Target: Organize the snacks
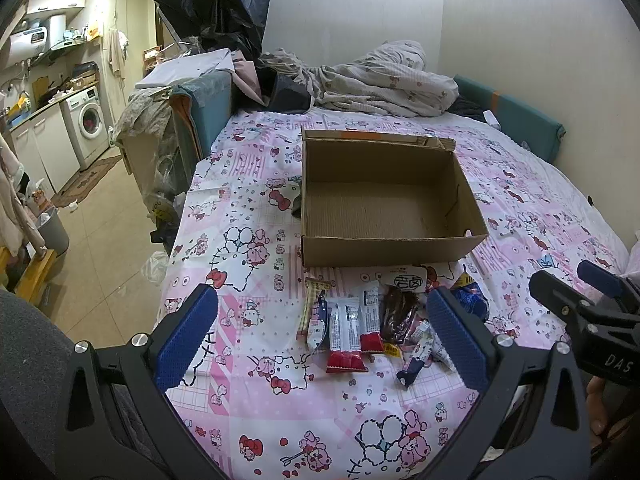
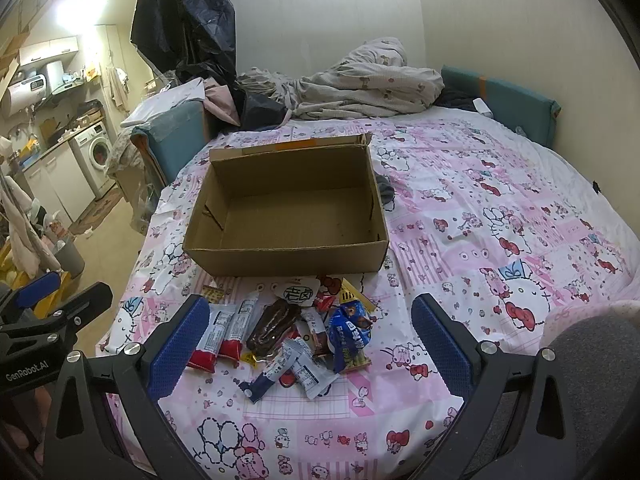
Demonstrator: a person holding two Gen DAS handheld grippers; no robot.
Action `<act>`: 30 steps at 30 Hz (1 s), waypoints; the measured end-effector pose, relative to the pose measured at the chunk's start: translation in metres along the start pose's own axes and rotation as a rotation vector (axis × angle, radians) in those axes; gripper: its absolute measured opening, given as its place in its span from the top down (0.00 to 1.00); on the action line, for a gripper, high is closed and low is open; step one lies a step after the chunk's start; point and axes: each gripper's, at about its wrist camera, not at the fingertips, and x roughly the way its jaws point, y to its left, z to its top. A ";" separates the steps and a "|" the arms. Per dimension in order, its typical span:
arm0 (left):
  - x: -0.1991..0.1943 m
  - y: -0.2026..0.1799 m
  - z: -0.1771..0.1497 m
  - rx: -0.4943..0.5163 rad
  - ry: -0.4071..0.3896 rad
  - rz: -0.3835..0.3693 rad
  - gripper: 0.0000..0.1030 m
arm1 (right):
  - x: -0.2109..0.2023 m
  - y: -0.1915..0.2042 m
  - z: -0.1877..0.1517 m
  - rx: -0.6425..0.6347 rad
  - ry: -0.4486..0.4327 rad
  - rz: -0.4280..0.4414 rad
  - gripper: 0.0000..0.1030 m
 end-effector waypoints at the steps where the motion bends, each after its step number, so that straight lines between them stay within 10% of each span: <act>1: 0.000 0.000 0.000 0.000 0.001 0.000 0.00 | 0.000 0.000 0.000 0.001 0.001 0.001 0.00; 30: -0.002 -0.004 0.000 0.009 -0.011 -0.009 0.00 | 0.001 -0.001 -0.002 0.008 -0.007 -0.001 0.00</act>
